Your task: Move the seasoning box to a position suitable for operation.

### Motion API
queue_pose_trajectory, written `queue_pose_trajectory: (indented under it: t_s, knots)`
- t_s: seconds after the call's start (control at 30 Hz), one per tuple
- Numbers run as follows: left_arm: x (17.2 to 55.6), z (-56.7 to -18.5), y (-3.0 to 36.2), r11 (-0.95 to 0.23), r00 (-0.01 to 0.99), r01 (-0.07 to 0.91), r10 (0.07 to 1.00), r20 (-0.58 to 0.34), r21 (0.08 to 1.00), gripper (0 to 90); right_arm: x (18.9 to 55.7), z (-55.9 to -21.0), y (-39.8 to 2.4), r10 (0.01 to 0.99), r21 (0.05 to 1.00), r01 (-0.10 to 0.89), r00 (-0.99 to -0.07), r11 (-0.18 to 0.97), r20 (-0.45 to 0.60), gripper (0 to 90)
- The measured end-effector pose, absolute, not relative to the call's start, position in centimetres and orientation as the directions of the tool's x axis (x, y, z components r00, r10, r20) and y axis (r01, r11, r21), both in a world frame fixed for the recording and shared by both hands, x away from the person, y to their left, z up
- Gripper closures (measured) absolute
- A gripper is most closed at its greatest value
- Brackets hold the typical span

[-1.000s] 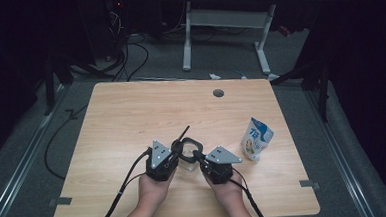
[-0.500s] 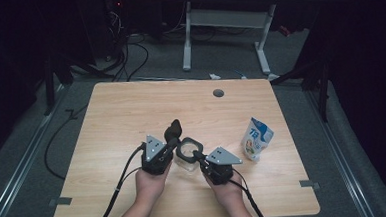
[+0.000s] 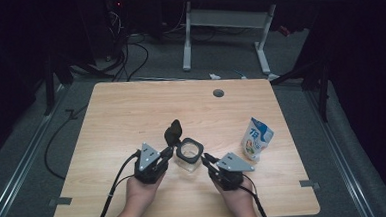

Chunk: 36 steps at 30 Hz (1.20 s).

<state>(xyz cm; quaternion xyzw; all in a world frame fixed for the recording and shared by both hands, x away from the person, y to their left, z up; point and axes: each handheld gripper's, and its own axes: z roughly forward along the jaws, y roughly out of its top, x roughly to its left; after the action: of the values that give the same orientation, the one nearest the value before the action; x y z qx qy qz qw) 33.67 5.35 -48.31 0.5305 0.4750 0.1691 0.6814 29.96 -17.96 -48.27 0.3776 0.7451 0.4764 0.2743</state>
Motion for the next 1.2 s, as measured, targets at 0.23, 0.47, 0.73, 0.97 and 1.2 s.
queue_pose_trajectory:
  t_s: [0.23, 0.47, 0.73, 0.97, 1.2]
  knots:
    - [32.3, -50.6, 12.2, 0.338, 0.421, 0.247, 0.807, -0.415, 0.908, 69.8, 27.0, -50.7, -27.7, 0.943, 0.892, 0.421, -0.333, 0.162, -0.014, 77.1]
    - [31.5, -51.3, 14.0, 0.359, 0.417, 0.249, 0.799, -0.434, 0.899, 67.4, 29.2, -51.3, -32.0, 0.974, 0.854, 0.510, -0.225, 0.106, 0.014, 69.0]
    - [31.5, -51.4, 14.5, 0.395, 0.409, 0.260, 0.782, -0.471, 0.881, 67.3, 30.8, -52.4, -31.7, 0.975, 0.814, 0.568, -0.220, 0.119, 0.011, 76.2]
    - [31.6, -51.5, 14.5, 0.393, 0.406, 0.262, 0.783, -0.471, 0.881, 67.3, 30.8, -52.7, -31.3, 0.972, 0.803, 0.573, -0.233, 0.165, -0.034, 90.0]
    - [31.6, -51.6, 14.3, 0.393, 0.406, 0.267, 0.783, -0.472, 0.880, 67.4, 30.7, -52.7, -30.8, 0.966, 0.795, 0.577, -0.256, 0.187, -0.042, 90.0]
